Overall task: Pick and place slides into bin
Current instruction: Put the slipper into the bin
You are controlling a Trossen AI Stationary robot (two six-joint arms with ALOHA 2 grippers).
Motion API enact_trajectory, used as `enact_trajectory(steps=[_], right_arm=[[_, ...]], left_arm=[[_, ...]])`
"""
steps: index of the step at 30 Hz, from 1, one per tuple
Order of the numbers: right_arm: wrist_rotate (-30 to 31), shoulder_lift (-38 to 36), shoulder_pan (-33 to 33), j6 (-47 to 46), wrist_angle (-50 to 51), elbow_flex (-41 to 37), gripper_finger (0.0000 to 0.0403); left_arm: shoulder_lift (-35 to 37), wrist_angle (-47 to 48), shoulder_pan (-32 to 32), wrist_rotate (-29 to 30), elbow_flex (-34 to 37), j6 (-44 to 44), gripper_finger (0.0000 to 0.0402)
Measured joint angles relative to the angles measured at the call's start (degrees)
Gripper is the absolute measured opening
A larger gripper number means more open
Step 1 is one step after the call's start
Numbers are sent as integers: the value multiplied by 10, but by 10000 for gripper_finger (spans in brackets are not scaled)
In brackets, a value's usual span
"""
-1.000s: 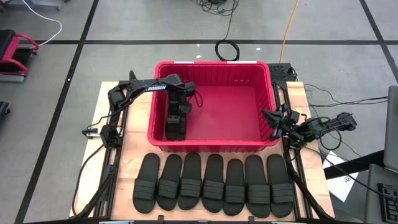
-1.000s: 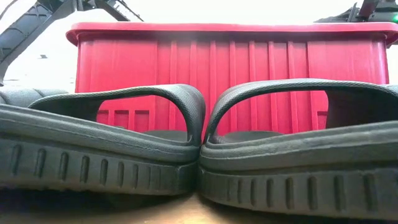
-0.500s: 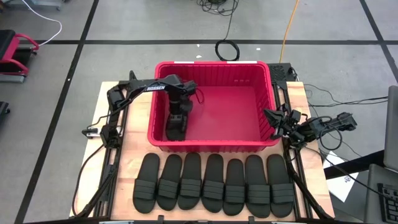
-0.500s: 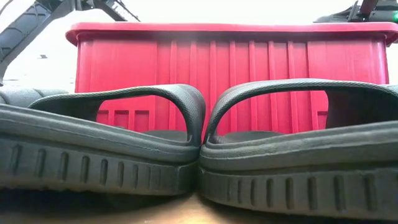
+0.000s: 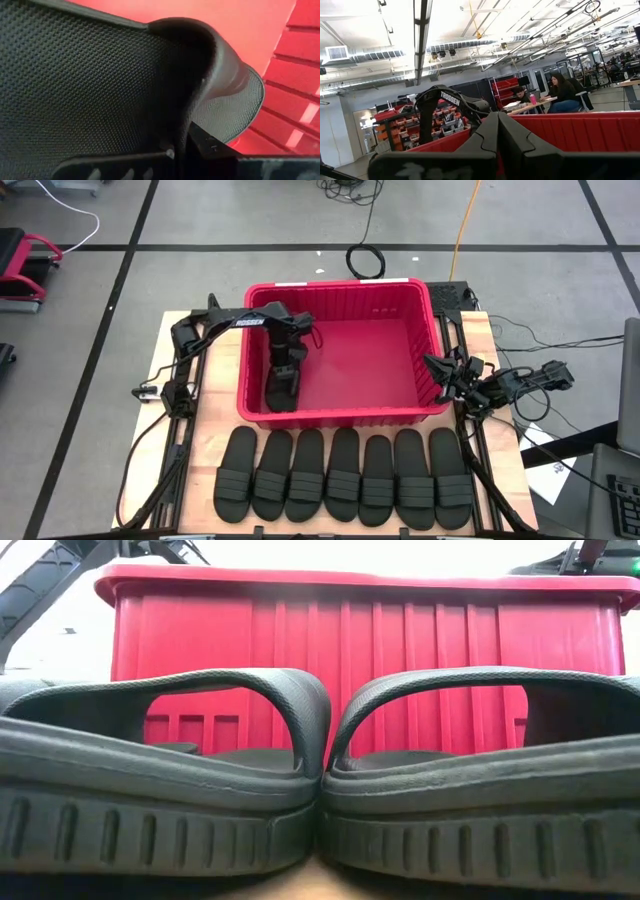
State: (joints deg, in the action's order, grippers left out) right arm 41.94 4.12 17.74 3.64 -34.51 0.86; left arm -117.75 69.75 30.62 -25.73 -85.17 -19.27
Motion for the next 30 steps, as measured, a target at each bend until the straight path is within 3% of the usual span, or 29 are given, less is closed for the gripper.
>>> enact_trajectory(steps=[10, 30], right_arm=[[0, 0, 0, 0, 0, 0, 0], [0, 0, 0, 0, 0, 0, 0]], left_arm=[[46, -2, 17, 29, -5, 101, 0], [51, -26, 20, 28, 75, -10, 0]])
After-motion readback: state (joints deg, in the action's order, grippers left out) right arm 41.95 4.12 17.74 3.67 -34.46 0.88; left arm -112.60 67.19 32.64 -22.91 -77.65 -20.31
